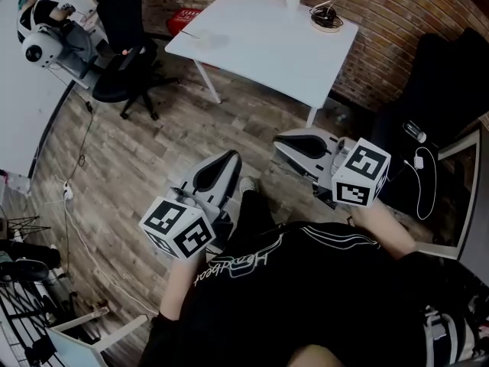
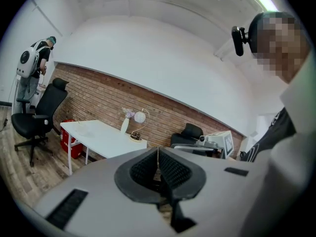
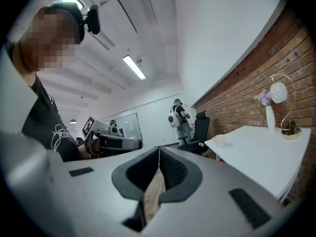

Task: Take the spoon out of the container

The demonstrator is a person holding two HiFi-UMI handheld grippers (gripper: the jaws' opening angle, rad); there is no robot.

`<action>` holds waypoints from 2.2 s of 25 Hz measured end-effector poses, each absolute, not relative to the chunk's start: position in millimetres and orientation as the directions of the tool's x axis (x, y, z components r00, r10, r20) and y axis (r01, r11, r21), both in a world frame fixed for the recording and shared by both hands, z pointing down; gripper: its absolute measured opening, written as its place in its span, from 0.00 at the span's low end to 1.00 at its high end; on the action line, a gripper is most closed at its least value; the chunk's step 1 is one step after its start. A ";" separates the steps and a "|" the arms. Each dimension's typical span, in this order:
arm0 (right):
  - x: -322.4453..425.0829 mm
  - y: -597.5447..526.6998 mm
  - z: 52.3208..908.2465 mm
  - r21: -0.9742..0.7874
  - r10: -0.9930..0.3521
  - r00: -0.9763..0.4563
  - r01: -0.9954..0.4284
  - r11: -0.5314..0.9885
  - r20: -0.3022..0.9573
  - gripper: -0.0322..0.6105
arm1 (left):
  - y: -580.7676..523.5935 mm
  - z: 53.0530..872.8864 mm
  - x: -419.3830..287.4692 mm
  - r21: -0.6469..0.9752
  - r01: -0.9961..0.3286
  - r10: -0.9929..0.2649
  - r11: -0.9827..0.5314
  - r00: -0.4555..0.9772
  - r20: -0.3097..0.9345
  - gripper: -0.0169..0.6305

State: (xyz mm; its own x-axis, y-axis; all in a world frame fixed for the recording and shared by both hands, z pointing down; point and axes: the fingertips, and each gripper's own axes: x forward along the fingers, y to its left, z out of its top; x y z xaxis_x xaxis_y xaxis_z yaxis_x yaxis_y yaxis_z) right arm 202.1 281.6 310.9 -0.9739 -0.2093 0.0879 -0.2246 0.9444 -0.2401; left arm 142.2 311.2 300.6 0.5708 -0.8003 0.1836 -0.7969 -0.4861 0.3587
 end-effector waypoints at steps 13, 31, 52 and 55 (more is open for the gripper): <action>88.4 105.6 312.8 -0.299 -0.226 -0.971 -0.240 0.924 0.082 0.05 | 127.7 306.3 27.2 0.394 -0.765 -0.770 -0.509 0.609 0.189 0.04; -52.3 -63.4 304.3 -0.248 -0.295 -0.945 -0.323 0.913 0.142 0.05 | -49.2 292.6 -124.7 0.402 -0.725 -0.758 -0.559 0.644 0.107 0.04; -84.1 -167.2 341.1 -0.351 -0.228 -0.961 -0.270 0.897 0.156 0.05 | -145.6 328.0 -164.0 0.390 -0.792 -0.803 -0.470 0.567 0.182 0.11; -89.4 -189.1 346.2 -0.371 -0.222 -0.963 -0.265 0.890 0.154 0.05 | -169.7 331.6 -174.2 0.409 -0.793 -0.810 -0.451 0.556 0.185 0.24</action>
State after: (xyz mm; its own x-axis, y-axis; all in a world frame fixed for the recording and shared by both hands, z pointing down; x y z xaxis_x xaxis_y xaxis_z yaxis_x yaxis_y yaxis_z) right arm -89.4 -189.1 346.2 -0.9628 -0.2221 0.1539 -0.2646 0.8901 -0.3711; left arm -174.2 -169.7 331.6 0.5562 -0.8101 0.1854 -0.7933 -0.4512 0.4088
